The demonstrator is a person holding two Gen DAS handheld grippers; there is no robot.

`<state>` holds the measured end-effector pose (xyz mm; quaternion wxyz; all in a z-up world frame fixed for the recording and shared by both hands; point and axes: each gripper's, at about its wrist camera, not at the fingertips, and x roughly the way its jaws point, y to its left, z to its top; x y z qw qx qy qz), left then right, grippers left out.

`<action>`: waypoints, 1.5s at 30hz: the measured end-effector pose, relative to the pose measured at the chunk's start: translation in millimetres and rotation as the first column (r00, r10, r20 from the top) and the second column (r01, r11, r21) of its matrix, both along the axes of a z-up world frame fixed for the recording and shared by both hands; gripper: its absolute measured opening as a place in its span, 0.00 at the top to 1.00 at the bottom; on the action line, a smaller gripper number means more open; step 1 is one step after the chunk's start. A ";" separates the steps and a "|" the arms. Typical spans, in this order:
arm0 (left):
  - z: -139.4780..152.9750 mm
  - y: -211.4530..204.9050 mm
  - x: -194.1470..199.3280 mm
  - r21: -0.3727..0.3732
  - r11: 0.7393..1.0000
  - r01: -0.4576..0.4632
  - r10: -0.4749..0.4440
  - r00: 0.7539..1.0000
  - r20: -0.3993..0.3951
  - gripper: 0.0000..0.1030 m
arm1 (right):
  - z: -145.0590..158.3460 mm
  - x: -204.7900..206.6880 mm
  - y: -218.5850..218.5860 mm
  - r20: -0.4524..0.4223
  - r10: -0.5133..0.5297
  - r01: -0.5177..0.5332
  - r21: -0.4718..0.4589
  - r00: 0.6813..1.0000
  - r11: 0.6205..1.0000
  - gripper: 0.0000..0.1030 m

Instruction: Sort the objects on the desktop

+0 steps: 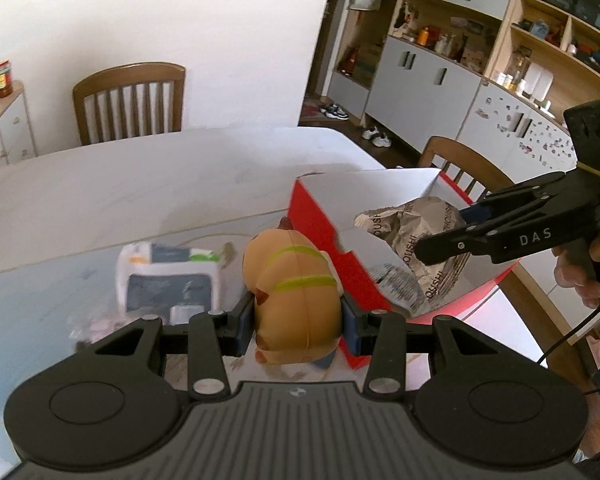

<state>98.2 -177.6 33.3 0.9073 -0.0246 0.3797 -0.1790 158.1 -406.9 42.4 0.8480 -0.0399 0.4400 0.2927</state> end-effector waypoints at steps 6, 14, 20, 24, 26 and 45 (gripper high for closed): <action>0.8 -27.0 19.3 0.010 0.999 0.039 -0.039 0.999 0.003 0.60 | -4.3 10.9 -24.2 -0.004 -0.031 0.031 -0.011 1.000 0.999 0.52; -0.6 -63.3 47.5 0.039 0.994 0.102 -0.102 0.995 0.003 0.60 | -17.0 23.9 -52.5 -0.024 -0.074 0.073 -0.017 0.997 0.997 0.52; -4.2 -89.9 66.4 0.060 0.986 0.157 -0.157 0.988 -0.007 0.60 | -27.3 30.9 -74.1 -0.041 -0.111 0.111 -0.019 0.993 0.994 0.52; -10.5 -111.6 80.5 0.078 0.976 0.203 -0.202 0.979 -0.018 0.60 | -36.3 33.7 -87.6 -0.058 -0.139 0.138 -0.028 0.989 0.990 0.52; -15.6 -122.5 88.5 0.087 0.971 0.223 -0.222 0.975 -0.028 0.60 | -41.5 35.2 -94.3 -0.068 -0.152 0.150 -0.033 0.986 0.988 0.52; -64.3 -177.0 154.5 0.146 0.944 0.296 -0.269 0.946 -0.183 0.59 | -79.7 52.3 -113.8 -0.135 -0.177 0.164 -0.105 0.975 0.981 0.53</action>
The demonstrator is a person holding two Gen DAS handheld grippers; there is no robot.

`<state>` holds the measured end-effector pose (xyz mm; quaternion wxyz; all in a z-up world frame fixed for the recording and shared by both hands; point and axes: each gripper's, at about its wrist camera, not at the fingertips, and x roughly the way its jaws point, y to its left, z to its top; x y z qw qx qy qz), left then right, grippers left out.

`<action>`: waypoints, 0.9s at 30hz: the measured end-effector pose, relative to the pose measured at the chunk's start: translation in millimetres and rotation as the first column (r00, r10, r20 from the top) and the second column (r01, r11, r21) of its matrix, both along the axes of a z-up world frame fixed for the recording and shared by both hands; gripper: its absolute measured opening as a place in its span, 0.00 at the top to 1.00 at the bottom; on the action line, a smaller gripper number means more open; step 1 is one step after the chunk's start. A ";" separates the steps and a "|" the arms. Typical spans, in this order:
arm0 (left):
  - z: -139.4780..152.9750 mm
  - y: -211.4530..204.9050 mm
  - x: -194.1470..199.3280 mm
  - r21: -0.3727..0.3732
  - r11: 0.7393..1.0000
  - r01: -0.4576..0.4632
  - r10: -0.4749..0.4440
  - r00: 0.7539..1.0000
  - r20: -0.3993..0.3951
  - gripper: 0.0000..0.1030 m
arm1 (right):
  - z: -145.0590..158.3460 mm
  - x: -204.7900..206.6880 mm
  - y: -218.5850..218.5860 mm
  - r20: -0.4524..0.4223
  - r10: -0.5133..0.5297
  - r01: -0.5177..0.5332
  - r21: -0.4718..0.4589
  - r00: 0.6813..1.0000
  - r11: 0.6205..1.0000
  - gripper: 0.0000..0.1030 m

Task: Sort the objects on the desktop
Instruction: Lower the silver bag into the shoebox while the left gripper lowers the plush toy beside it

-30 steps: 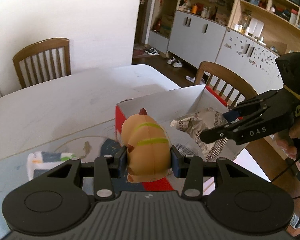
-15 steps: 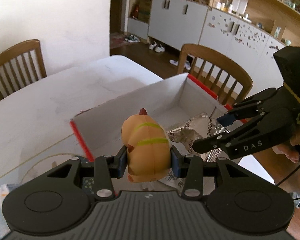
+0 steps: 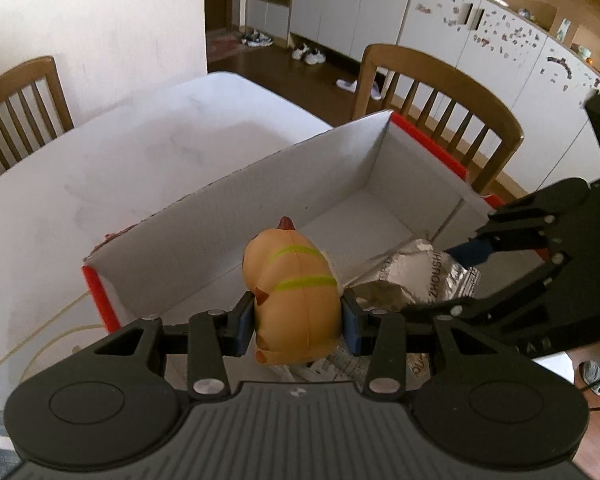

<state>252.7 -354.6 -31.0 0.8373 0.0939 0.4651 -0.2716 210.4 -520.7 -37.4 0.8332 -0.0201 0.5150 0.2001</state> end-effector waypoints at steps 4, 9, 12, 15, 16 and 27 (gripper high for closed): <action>-10.4 -6.0 10.1 0.020 1.000 0.000 0.000 0.999 -0.036 0.59 | -9.6 6.4 -1.5 -0.017 -0.006 0.005 -0.010 1.000 1.000 0.53; -24.6 -16.3 17.6 0.058 0.998 0.018 -0.015 0.998 -0.061 0.59 | -18.0 12.9 -3.3 -0.032 -0.011 0.010 -0.025 0.999 1.000 0.53; -31.3 -19.8 21.1 0.073 0.997 0.025 -0.020 0.997 -0.075 0.59 | -21.1 15.4 -4.2 -0.038 -0.011 0.010 -0.029 0.999 1.000 0.53; -36.4 -22.6 25.4 0.090 0.995 0.029 -0.021 0.996 -0.086 0.59 | -23.1 17.9 -6.6 -0.045 -0.014 0.013 -0.029 0.999 0.999 0.53; -37.9 -23.4 26.8 0.098 0.995 0.031 -0.022 0.996 -0.091 0.59 | -23.9 19.0 -6.6 -0.048 -0.013 0.011 -0.031 0.999 0.999 0.53; -56.1 -24.2 38.4 0.136 0.990 0.038 -0.013 0.984 -0.178 0.59 | -27.8 27.6 6.6 -0.090 0.024 -0.032 -0.085 0.996 0.996 0.53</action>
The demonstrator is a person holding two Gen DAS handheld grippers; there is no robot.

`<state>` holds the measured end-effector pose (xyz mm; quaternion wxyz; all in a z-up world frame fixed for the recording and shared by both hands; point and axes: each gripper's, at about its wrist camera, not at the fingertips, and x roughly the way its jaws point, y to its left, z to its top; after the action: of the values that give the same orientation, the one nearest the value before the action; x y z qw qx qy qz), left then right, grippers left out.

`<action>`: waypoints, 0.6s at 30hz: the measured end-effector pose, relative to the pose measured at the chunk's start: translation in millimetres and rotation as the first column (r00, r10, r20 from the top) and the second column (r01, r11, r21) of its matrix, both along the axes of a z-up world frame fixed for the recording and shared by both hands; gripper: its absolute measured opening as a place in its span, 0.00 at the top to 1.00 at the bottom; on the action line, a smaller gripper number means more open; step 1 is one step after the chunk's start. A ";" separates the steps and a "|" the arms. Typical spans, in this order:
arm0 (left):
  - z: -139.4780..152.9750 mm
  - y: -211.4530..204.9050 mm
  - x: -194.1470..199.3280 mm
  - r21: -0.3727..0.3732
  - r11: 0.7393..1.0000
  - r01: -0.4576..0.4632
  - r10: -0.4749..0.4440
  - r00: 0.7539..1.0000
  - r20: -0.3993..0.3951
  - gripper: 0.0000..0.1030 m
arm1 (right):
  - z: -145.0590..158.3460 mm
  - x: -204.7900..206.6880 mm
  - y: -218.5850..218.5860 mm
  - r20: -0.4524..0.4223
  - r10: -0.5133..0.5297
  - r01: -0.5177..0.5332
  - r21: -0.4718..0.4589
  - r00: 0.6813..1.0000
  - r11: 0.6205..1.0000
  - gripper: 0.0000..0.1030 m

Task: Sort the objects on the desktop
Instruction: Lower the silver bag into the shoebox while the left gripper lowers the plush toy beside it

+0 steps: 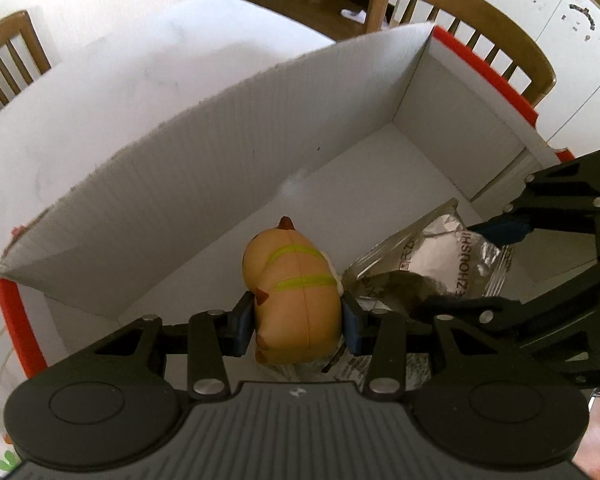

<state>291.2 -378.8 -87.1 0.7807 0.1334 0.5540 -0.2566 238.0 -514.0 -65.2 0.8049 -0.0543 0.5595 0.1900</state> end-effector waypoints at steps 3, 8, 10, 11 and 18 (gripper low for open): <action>-2.8 1.4 3.3 0.000 1.000 -0.007 0.007 1.000 -0.026 0.59 | -1.8 -0.3 0.7 -0.009 0.001 -0.001 -0.005 1.000 1.000 0.53; -6.7 2.3 6.2 0.013 1.000 -0.003 0.003 0.999 -0.050 0.58 | -2.4 0.6 1.1 -0.014 0.000 0.000 -0.005 1.000 1.000 0.52; -7.3 3.0 6.5 0.016 1.000 0.000 0.001 0.999 -0.054 0.58 | -2.5 1.0 1.8 -0.015 0.002 -0.002 -0.006 1.000 1.000 0.50; -7.3 3.5 6.7 0.017 1.000 0.000 0.001 0.998 -0.055 0.58 | -2.2 -0.4 1.5 -0.013 0.005 -0.005 -0.005 1.000 1.000 0.50; -7.9 7.0 7.8 0.027 1.000 -0.001 0.003 0.998 -0.063 0.28 | 6.8 -3.9 1.8 0.006 0.008 -0.008 -0.002 1.000 1.000 0.36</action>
<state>299.0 -371.8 -95.0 0.7612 0.1351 0.5819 -0.2523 234.2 -512.2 -58.3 0.8057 -0.0578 0.5573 0.1923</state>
